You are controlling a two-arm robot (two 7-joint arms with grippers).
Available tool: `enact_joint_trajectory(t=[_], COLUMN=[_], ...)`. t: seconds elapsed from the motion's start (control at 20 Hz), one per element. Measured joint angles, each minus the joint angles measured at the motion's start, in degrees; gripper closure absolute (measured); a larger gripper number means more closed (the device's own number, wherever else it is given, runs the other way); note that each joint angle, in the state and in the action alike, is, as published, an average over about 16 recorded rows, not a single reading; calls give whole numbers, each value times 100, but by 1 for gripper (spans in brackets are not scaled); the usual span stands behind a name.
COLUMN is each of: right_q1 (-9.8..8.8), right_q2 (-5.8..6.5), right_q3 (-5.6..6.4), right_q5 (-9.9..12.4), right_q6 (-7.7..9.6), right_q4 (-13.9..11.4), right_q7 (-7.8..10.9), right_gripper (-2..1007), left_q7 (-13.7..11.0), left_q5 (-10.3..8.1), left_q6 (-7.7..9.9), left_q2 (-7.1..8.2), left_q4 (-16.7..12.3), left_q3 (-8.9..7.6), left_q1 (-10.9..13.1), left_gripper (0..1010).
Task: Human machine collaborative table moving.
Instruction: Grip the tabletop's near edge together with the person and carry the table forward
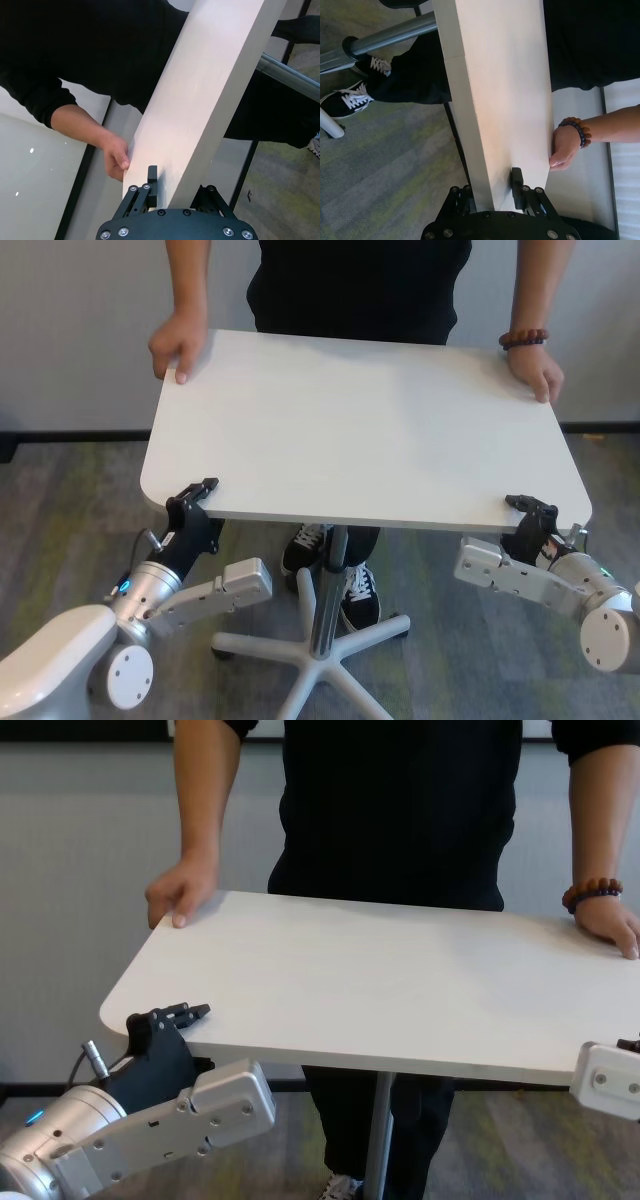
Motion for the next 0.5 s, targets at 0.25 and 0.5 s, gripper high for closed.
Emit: enact_joint_trajectory(t=[0.25, 0.5], right_q1=[48, 71], right_q2=[-12, -21], right_q3=[-33, -54], right_q5=[21, 41], right_q6=[-23, -24], right_q4=[102, 154], right_q7=[-3, -22], right_gripper=[648, 648], left_q7=[0, 0], left_q5=[-2, -5], left_q6=[-3, -4], left_q2=[3, 5], left_q4=[-7, -12], left_q3=[-5, -9], left_q1=[6, 10], left_gripper=[686, 686])
